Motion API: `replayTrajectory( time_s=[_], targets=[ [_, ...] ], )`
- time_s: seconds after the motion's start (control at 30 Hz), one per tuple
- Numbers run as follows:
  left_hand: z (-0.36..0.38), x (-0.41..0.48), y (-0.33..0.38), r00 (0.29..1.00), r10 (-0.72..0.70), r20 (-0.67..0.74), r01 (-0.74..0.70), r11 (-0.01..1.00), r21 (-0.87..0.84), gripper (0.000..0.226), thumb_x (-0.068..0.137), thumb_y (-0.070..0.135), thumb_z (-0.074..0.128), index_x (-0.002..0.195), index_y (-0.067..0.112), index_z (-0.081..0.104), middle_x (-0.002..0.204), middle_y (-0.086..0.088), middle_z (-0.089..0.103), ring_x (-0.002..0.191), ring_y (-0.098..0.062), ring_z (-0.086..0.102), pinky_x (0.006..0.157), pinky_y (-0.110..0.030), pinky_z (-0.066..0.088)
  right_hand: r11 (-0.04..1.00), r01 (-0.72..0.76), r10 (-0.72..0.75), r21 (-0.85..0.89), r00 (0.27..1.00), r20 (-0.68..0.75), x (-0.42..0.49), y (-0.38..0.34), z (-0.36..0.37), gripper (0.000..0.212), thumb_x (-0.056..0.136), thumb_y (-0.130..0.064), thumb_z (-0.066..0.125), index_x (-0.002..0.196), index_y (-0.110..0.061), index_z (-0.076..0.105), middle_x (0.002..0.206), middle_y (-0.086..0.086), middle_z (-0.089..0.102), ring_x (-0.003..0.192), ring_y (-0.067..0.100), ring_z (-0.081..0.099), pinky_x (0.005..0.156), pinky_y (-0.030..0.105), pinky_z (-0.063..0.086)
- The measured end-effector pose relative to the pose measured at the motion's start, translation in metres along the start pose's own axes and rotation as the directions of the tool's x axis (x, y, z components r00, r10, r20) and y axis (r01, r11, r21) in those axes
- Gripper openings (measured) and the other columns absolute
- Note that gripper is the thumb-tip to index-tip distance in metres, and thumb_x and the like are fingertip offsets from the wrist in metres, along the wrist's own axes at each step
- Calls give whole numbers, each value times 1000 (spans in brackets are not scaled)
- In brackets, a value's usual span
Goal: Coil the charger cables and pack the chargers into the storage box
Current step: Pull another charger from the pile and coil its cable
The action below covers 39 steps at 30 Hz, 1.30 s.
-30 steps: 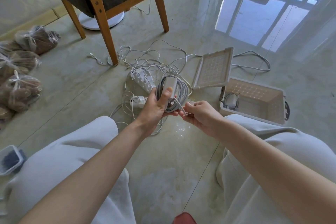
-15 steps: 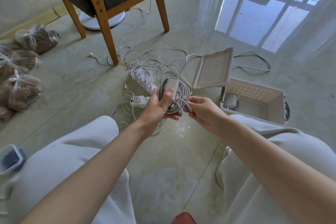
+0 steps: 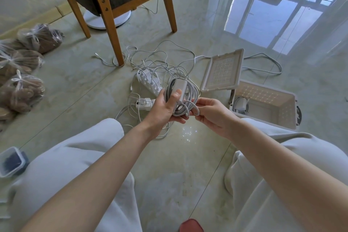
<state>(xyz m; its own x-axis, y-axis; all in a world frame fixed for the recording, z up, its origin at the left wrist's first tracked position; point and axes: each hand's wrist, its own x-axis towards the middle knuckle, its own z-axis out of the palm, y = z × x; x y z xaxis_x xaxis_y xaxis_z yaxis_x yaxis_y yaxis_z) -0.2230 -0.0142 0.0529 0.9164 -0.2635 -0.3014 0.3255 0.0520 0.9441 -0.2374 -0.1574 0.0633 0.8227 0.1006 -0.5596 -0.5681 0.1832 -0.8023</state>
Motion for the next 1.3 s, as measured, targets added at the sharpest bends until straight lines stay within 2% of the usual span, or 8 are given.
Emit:
replayTrajectory(
  time_s=[0.27, 0.47, 0.6, 0.83, 0.97, 1.07, 1.2, 1.3],
  targets=[
    [-3, -7, 0, 993, -65, 96, 61, 997, 43, 27, 97, 34, 44, 114, 13, 45, 81, -14, 64, 57, -20, 62, 47, -26, 52, 965, -69, 77, -254, 997, 23, -2, -6, -7, 21, 85, 10, 57, 83, -9, 66, 73, 4, 63, 60, 4, 56, 58, 17, 33],
    [-2, -9, -3, 990, -79, 119, 73, 996, 55, 24, 98, 34, 43, 112, 15, 44, 75, -9, 63, 55, -17, 62, 48, -26, 53, 985, -47, 63, 164, 994, -93, 5, 2, -8, 34, 85, 11, 55, 117, 1, 51, 83, 7, 61, 72, 11, 58, 72, 23, 54],
    [-2, -6, -6, 997, -74, 29, 71, 994, 78, 32, 97, 35, 46, 117, 11, 44, 76, -7, 62, 52, -14, 61, 45, -25, 51, 934, -60, 84, 351, 995, -53, 4, 8, -4, 33, 84, 9, 57, 117, 7, 54, 97, 16, 63, 79, 14, 63, 68, 19, 57],
    [0, -3, -9, 997, -68, -41, 72, 991, 113, 25, 96, 35, 47, 108, 13, 44, 80, -8, 61, 52, -16, 59, 43, -25, 51, 842, -144, 158, 520, 987, 18, 4, 8, -2, 20, 94, 4, 40, 84, 0, 57, 78, 10, 60, 55, 10, 65, 62, 18, 55],
    [-4, 0, -8, 991, -110, -76, 116, 990, 74, 22, 97, 36, 47, 101, 16, 43, 78, -9, 57, 50, -17, 54, 41, -25, 49, 794, -121, 131, 596, 991, 27, 3, 7, -1, 9, 96, -8, 44, 98, -2, 50, 85, 14, 59, 68, 20, 67, 70, 29, 57],
    [-3, 0, -10, 989, -105, -107, 117, 986, 117, 25, 96, 35, 49, 106, 13, 41, 80, -8, 56, 51, -17, 54, 40, -24, 49, 845, -115, 68, 522, 992, 108, 0, 7, 1, 17, 94, -3, 45, 108, 1, 54, 92, 14, 63, 85, 20, 65, 81, 28, 56],
    [1, -4, -21, 995, 8, -97, 23, 950, 310, 25, 95, 30, 52, 108, 12, 39, 83, -4, 56, 55, -14, 57, 37, -25, 47, 921, -131, 121, 366, 991, 49, 3, 17, 7, 21, 99, -1, 36, 104, 4, 56, 88, 12, 62, 73, 14, 62, 60, 17, 56],
    [2, -7, -28, 992, 122, -35, -91, 876, 473, 25, 93, 29, 56, 104, 14, 39, 83, -3, 57, 53, -6, 57, 39, -26, 45, 920, -196, 200, 339, 980, 22, 5, 22, 6, 23, 99, -6, 37, 94, 2, 57, 87, 12, 61, 72, 13, 61, 64, 17, 55]
  ],
)
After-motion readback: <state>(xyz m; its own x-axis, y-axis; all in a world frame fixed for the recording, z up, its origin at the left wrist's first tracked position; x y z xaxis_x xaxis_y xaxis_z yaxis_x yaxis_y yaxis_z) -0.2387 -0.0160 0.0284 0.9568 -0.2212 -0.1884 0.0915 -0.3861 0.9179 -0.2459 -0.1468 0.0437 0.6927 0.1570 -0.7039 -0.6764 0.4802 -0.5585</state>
